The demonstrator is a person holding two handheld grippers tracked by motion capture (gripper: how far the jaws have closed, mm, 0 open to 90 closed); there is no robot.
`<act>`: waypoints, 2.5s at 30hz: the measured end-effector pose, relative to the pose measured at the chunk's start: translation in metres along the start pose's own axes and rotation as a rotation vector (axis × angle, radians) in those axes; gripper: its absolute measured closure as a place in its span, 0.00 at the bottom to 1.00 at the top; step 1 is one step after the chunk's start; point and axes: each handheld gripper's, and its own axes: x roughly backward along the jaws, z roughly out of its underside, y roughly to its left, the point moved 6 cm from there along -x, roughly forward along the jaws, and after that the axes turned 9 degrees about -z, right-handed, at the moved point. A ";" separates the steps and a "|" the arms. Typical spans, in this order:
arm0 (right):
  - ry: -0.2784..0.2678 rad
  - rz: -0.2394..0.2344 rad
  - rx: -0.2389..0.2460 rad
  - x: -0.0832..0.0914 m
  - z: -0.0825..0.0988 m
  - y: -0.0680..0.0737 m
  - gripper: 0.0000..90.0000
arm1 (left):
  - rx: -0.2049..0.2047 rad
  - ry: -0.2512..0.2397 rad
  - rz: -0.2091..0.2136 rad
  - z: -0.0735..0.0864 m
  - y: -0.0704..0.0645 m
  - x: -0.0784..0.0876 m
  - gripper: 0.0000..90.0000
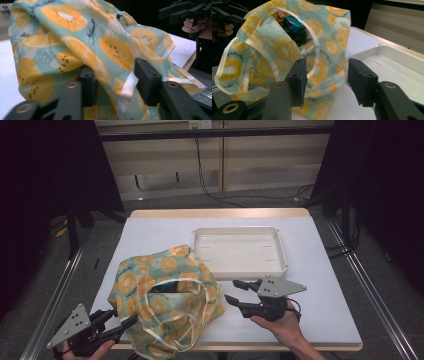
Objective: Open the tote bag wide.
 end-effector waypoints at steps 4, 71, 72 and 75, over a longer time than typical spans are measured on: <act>0.002 -0.038 0.026 -0.018 -0.009 0.003 0.63 | -0.031 0.005 0.038 -0.007 -0.005 -0.002 0.84; 0.048 -0.085 -0.044 -0.202 -0.062 -0.099 1.00 | 0.096 0.042 -0.014 0.000 0.078 -0.017 1.00; 0.052 -0.088 -0.047 -0.201 -0.058 -0.099 1.00 | 0.099 0.045 -0.004 0.001 0.076 -0.018 0.99; 0.059 -0.084 -0.040 -0.198 -0.053 -0.098 1.00 | 0.112 0.024 0.017 0.000 0.073 -0.017 0.89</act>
